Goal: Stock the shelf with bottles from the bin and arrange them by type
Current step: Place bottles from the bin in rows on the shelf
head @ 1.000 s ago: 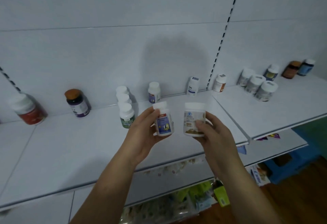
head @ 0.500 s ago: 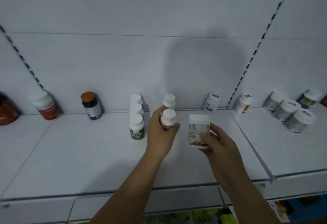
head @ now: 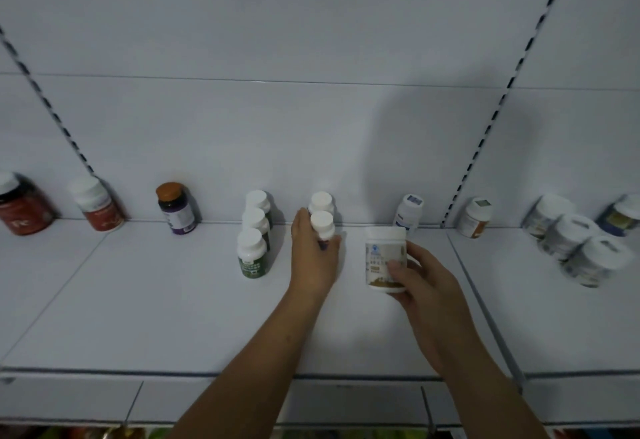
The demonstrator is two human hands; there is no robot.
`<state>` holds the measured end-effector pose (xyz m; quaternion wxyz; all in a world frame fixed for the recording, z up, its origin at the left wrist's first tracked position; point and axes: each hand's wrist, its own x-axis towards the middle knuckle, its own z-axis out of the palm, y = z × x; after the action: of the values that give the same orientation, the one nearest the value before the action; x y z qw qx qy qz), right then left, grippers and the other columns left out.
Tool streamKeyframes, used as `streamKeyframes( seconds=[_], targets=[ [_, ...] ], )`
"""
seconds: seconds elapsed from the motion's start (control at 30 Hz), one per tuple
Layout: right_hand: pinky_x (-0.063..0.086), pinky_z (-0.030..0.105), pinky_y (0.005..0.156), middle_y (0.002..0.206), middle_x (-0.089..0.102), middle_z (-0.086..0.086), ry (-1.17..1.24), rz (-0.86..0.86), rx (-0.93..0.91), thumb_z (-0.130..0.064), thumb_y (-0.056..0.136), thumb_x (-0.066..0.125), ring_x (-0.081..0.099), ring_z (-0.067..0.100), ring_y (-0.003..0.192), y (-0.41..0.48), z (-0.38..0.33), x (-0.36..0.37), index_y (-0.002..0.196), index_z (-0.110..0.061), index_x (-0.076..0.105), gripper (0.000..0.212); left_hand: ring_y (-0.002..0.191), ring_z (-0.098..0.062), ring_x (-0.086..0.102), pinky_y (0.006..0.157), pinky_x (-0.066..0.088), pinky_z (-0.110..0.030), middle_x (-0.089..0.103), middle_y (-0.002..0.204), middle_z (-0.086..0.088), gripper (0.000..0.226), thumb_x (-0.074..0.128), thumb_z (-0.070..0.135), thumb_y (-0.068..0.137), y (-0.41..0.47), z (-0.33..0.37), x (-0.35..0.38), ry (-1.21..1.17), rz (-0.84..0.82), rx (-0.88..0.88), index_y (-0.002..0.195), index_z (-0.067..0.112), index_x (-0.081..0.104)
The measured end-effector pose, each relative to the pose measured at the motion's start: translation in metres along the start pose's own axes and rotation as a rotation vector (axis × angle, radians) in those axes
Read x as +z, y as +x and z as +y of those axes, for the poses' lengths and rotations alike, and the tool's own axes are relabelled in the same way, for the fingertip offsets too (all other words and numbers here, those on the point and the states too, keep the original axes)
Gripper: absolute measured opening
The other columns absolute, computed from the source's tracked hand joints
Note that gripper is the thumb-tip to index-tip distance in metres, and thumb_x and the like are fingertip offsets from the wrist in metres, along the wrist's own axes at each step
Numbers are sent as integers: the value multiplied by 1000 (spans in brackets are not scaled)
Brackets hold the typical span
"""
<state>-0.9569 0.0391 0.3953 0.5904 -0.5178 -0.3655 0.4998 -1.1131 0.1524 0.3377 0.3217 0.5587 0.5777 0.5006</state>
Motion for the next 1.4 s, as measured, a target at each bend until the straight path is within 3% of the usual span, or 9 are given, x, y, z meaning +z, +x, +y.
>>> streamKeyframes(
  seconds=[0.37,0.47,0.53,0.6,0.7,0.8,0.97,1.1,1.4],
  targets=[
    [52,54,106,114,78,7,-13,-6,12,-4,98,63,74,26,108,5,5,-20,128,-15,65,33,142,-24,50,117,45,-50,52,152,-2,81,83,34,84,6,-4,2,-4,-24,-49,152,21,40],
    [52,53,105,114,78,6,-29,-4,18,-5,97,65,74,25,108,6,8,-25,130,-16,65,35,148,2,24,115,24,-3,27,162,15,99,83,29,89,-7,17,-9,32,10,24,165,20,21],
    [53,50,103,115,78,4,-40,4,17,-5,96,66,74,24,108,7,11,-31,130,-18,65,36,142,14,17,102,16,9,22,158,22,95,78,30,94,-19,32,-16,46,36,142,167,22,17],
    [55,47,99,117,77,5,-51,11,5,-5,96,66,74,26,110,7,11,-39,130,-19,65,37,147,10,22,110,20,1,26,163,22,87,72,40,96,-30,51,-20,85,30,266,165,28,21],
    [56,44,97,117,77,4,-55,45,-28,-5,98,65,74,24,108,5,6,-56,132,-18,64,37,155,-7,27,126,29,-31,31,169,9,77,63,51,100,-42,75,-16,264,-99,468,164,28,27],
    [55,42,98,118,77,0,-80,110,-86,-6,99,63,73,21,110,0,-4,-82,132,-24,63,38,156,-13,28,125,32,-46,32,169,7,77,56,62,101,-52,91,5,404,-246,572,164,31,26],
    [59,26,82,118,76,-4,-111,247,-191,-2,101,59,73,13,109,-20,-28,-142,131,-28,63,40,154,-17,33,123,34,-47,36,167,4,80,52,68,99,-74,102,64,445,-401,670,164,29,28],
    [58,32,92,127,73,-7,-155,351,-233,-5,101,61,68,14,118,-36,-36,-193,130,-33,62,41,149,-18,40,122,37,-43,43,163,2,81,50,70,98,-100,112,115,447,-483,722,163,26,32],
    [53,11,84,131,65,-15,-296,432,-296,-5,101,61,64,-3,115,-49,-47,-298,137,-30,55,44,154,-17,30,127,28,-41,32,168,5,85,35,77,97,-134,142,205,544,-592,769,166,30,21]
  ],
)
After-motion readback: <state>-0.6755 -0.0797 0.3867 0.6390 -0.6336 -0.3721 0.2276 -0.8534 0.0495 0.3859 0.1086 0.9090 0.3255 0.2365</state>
